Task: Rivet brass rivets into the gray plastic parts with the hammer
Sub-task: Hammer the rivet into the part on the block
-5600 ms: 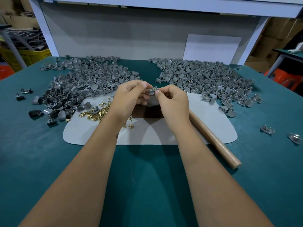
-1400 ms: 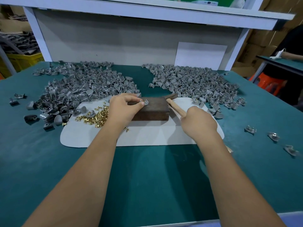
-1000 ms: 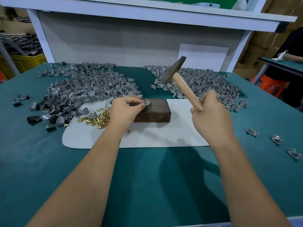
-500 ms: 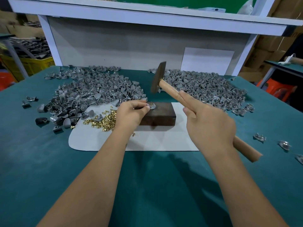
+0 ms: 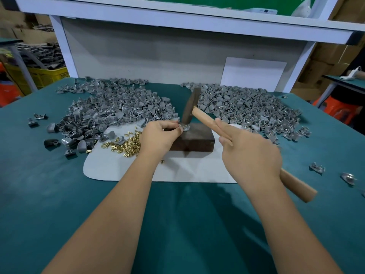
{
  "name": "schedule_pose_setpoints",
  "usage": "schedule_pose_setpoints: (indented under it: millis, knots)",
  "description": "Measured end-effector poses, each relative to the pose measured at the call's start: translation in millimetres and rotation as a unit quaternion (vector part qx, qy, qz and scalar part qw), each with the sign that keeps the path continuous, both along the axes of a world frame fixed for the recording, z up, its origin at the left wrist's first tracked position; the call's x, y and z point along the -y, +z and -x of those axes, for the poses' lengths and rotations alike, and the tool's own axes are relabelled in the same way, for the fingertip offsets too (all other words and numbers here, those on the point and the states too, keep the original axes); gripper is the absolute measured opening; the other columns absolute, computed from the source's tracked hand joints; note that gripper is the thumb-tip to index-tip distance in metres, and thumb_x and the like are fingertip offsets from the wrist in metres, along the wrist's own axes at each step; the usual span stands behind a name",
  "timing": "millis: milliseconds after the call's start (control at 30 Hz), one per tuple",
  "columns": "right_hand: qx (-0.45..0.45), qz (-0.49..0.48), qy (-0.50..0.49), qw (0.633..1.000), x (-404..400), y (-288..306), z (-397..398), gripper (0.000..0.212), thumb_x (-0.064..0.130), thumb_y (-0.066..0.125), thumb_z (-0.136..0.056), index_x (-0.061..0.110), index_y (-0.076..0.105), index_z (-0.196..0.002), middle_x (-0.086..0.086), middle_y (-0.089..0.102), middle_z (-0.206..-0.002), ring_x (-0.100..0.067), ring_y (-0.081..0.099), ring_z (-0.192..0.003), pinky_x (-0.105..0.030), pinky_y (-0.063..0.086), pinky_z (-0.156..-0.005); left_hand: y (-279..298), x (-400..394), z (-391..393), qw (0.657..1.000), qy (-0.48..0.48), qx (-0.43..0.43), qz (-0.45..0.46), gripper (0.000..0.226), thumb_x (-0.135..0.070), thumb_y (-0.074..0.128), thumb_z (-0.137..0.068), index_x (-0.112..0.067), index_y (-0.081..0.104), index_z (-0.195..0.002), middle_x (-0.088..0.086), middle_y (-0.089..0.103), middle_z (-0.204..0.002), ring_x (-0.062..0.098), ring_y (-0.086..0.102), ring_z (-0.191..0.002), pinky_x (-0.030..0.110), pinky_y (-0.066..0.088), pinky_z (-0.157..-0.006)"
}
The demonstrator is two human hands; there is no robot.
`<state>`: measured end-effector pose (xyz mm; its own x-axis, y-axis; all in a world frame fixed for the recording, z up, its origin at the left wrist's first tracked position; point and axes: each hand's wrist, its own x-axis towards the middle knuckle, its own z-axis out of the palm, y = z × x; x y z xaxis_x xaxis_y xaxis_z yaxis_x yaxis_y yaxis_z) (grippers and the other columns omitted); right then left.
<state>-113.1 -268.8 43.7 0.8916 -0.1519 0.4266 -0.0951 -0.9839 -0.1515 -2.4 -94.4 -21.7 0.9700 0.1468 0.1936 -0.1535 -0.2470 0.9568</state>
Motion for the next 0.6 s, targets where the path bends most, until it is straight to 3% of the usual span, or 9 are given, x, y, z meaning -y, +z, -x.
schedule_pose_setpoints:
  millis: [67,133,200,333,467,600]
  knots:
    - [0.015,-0.03,-0.001,0.999,-1.3,3.6,-1.1,0.043,0.039,0.045,-0.096,0.06,0.037,-0.132,0.002,0.063,-0.082,-0.026,0.054,-0.068,-0.029,0.029,-0.055,-0.5,-0.5,0.5,1.0,0.0,0.001,0.004,0.007,-0.026,0.078,-0.082,-0.025,0.079,-0.088,-0.013,0.073,-0.108,0.01,0.065,-0.107,0.039,0.049,-0.101]
    - [0.061,-0.054,-0.008,0.997,-3.9,6.0,-1.4,0.044,0.039,0.046,-0.096,0.059,0.036,-0.133,0.006,0.048,-0.064,-0.019,0.042,-0.053,-0.026,0.023,-0.047,-1.4,-0.3,-0.6,1.0,0.011,0.003,-0.009,0.003,-0.028,0.079,-0.082,-0.027,0.079,-0.084,-0.014,0.073,-0.107,0.01,0.065,-0.108,0.039,0.047,-0.103]
    - [0.063,-0.032,-0.005,0.997,-5.7,6.6,-1.1,0.045,0.038,0.045,-0.096,0.059,0.034,-0.135,0.008,0.037,-0.06,-0.016,0.033,-0.05,-0.027,0.02,-0.045,-2.0,-0.6,-1.2,1.0,0.012,0.002,-0.014,0.003,-0.03,0.079,-0.081,-0.028,0.079,-0.084,-0.015,0.073,-0.107,0.011,0.065,-0.108,0.039,0.046,-0.104]
    - [0.002,0.011,0.007,1.0,-3.5,8.0,-1.6,0.045,0.036,0.044,-0.097,0.059,0.034,-0.134,0.004,0.059,-0.079,-0.022,0.043,-0.064,-0.028,0.026,-0.051,-1.5,-1.6,-1.0,1.0,-0.002,-0.009,0.001,0.005,-0.031,0.08,-0.08,-0.03,0.079,-0.084,-0.016,0.074,-0.105,0.009,0.066,-0.107,0.039,0.049,-0.102]
    - [0.057,0.018,-0.019,0.998,-4.7,8.6,0.1,0.046,0.037,0.044,-0.096,0.057,0.032,-0.135,0.008,0.031,-0.059,-0.017,0.028,-0.048,-0.024,0.014,-0.044,-2.3,0.8,-3.8,1.0,0.006,-0.005,-0.007,0.007,-0.029,0.08,-0.08,-0.033,0.077,-0.076,-0.017,0.074,-0.104,0.01,0.065,-0.108,0.038,0.046,-0.104]
    - [0.015,0.059,0.001,0.998,-2.3,4.6,-2.0,0.046,0.037,0.044,-0.096,0.061,0.031,-0.134,0.009,0.027,-0.06,-0.019,0.033,-0.054,-0.024,0.013,-0.044,-3.7,-1.3,-3.1,1.0,-0.009,-0.006,0.017,0.005,-0.028,0.08,-0.079,-0.027,0.08,-0.084,-0.018,0.073,-0.105,0.009,0.066,-0.107,0.039,0.049,-0.102]
